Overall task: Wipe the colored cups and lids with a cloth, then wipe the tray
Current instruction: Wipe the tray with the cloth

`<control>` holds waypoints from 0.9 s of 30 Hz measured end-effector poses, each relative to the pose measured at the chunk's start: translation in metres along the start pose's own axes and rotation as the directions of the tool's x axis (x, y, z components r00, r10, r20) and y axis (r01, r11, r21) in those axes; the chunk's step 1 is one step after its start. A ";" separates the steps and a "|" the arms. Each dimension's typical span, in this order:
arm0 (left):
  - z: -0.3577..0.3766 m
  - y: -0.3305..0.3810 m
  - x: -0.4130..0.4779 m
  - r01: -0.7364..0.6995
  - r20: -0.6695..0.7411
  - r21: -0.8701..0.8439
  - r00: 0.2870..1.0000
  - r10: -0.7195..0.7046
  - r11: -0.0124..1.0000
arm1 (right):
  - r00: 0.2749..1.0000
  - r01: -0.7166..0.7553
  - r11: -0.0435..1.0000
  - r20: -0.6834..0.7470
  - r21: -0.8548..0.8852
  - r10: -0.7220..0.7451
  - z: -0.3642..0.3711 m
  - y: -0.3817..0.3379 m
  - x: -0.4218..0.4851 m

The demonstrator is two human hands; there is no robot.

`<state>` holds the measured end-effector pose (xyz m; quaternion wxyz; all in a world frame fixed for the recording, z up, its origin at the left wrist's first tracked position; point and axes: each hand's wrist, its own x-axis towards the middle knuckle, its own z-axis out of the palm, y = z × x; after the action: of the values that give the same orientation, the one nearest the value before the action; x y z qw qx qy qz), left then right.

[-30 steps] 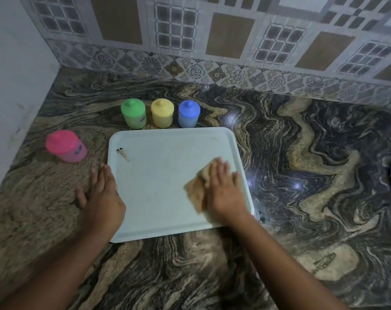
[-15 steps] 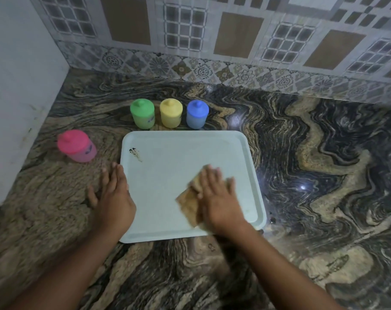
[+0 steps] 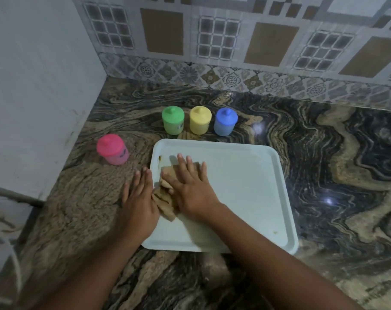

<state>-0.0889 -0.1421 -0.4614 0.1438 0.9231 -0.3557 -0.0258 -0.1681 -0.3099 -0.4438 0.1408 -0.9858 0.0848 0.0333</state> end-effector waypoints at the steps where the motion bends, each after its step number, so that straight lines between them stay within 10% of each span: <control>1: -0.001 0.001 0.000 0.000 0.001 -0.003 1.000 0.000 1.000 | 1.000 -0.024 1.000 -0.008 -0.018 0.023 -0.002 0.008 -0.010; 7: 0.000 0.001 -0.001 0.006 0.012 -0.031 1.000 -0.005 0.999 | 0.943 -0.330 0.941 0.015 -0.076 0.332 -0.019 -0.016 0.059; 15: 0.000 0.002 0.000 0.016 -0.007 -0.056 1.000 -0.016 0.998 | 0.996 0.040 0.999 0.078 -0.023 -0.038 -0.014 -0.008 0.006; 22: 0.001 -0.001 0.000 -0.003 0.024 -0.089 1.000 0.005 0.996 | 0.959 -0.270 0.955 0.053 -0.120 0.278 -0.018 -0.011 0.058; 27: -0.003 0.002 -0.001 0.007 0.022 -0.073 1.000 -0.006 0.997 | 0.983 -0.128 0.990 0.121 -0.061 0.134 -0.015 -0.028 0.030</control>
<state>-0.0902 -0.1420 -0.4578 0.1733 0.9181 -0.3531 -0.0494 -0.1332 -0.2927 -0.4248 0.1170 -0.9775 0.1396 0.1064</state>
